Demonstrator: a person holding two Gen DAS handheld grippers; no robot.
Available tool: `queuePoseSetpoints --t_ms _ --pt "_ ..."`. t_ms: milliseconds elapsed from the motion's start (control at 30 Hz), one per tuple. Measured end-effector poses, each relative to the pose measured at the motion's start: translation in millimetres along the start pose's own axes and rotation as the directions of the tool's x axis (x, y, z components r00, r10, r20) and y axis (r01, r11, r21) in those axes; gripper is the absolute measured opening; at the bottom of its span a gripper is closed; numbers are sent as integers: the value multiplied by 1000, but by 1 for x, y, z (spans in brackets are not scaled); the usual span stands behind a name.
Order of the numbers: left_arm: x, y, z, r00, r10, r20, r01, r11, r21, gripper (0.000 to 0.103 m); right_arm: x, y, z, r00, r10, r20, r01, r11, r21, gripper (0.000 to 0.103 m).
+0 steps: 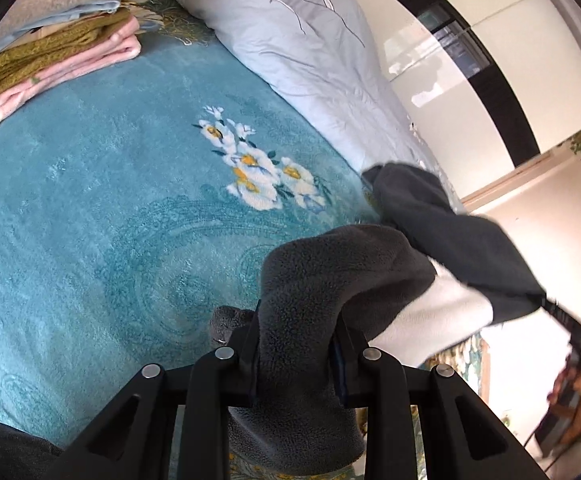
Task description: Fold clothes
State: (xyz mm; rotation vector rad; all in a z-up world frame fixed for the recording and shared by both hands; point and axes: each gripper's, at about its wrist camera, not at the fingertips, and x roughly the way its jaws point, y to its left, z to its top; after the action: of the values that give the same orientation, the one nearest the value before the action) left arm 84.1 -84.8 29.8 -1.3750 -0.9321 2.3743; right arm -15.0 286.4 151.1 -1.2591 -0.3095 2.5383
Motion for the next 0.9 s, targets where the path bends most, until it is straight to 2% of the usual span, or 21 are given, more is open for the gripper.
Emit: queuePoseSetpoints --t_ms 100,233,400,467,500,567,633,733,800,900 --pt "-7 12 1 1000 -3 20 4 999 -51 28 5 9 -28 996 47 -79 -48 999 -9 7" --pt "-11 17 0 1000 4 14 -3 997 -78 28 11 20 -66 977 107 -184 -111 994 -15 7" --pt "-12 21 0 1000 18 11 -17 996 -90 28 19 34 -112 933 178 -313 -191 981 -13 6" --pt "-10 26 1 1000 18 7 -17 992 -121 28 19 39 -124 915 210 -345 -228 974 -10 12" --pt "-9 29 2 1000 17 5 -16 990 -137 28 14 40 -117 914 238 -330 -255 967 -9 15" --pt "-7 31 2 1000 22 3 -21 988 -152 28 2 42 -102 909 292 -299 -309 951 -10 34" --pt "-4 30 2 999 34 -7 -34 988 -149 28 -9 44 -88 899 346 -267 -362 932 -13 47" --pt "0 27 1 998 53 -22 -55 989 -137 28 -23 49 -66 885 411 -218 -427 904 -29 59" --pt "1 27 1 997 69 -28 -72 988 -134 28 -13 66 -50 895 401 -195 -421 904 -76 59" --pt "1 29 -1 996 78 -35 -82 986 -143 28 22 101 -35 895 377 -236 -418 896 -153 59"
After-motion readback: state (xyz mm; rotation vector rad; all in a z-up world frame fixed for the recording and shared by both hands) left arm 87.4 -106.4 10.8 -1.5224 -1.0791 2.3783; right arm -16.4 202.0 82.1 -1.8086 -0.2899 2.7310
